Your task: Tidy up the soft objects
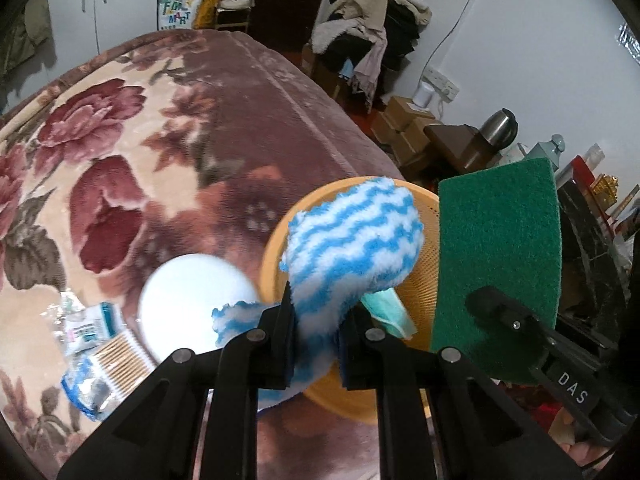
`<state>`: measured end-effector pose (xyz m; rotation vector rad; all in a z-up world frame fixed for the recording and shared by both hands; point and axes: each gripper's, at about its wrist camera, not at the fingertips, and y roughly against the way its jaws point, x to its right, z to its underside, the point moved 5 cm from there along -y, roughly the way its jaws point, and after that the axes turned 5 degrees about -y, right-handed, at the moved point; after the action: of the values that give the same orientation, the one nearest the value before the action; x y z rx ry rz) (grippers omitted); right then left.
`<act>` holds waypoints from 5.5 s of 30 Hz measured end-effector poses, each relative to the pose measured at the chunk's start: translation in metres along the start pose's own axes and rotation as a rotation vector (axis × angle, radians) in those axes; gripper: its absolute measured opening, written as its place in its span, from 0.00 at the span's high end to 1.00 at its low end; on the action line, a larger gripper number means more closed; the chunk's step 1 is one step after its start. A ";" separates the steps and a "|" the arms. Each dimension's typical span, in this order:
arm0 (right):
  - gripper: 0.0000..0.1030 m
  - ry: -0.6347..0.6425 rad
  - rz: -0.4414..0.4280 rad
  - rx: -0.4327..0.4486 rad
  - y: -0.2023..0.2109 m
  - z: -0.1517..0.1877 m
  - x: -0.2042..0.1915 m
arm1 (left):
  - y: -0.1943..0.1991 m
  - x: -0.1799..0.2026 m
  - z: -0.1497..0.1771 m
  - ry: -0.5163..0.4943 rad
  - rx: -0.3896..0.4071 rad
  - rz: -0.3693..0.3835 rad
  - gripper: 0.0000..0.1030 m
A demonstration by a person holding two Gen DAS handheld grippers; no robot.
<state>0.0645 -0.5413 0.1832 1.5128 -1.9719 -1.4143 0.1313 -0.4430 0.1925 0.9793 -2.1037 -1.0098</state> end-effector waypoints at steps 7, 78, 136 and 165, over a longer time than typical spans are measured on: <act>0.92 -0.050 0.053 -0.001 -0.008 -0.010 0.030 | -0.033 0.027 -0.001 0.002 -0.018 0.060 0.70; 0.00 0.092 0.080 -0.079 -0.031 0.010 -0.076 | 0.034 -0.124 0.033 0.160 0.019 -0.105 0.01; 0.00 0.372 0.019 -0.143 -0.075 0.069 -0.251 | 0.089 -0.316 0.120 0.396 0.013 -0.220 0.01; 0.00 0.449 -0.032 -0.334 -0.152 0.133 -0.303 | 0.051 -0.374 0.199 0.425 -0.105 -0.176 0.01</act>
<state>0.1833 -0.2090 0.0921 1.5415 -1.3791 -1.2070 0.1665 -0.0403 0.0560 1.2200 -1.6244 -0.8909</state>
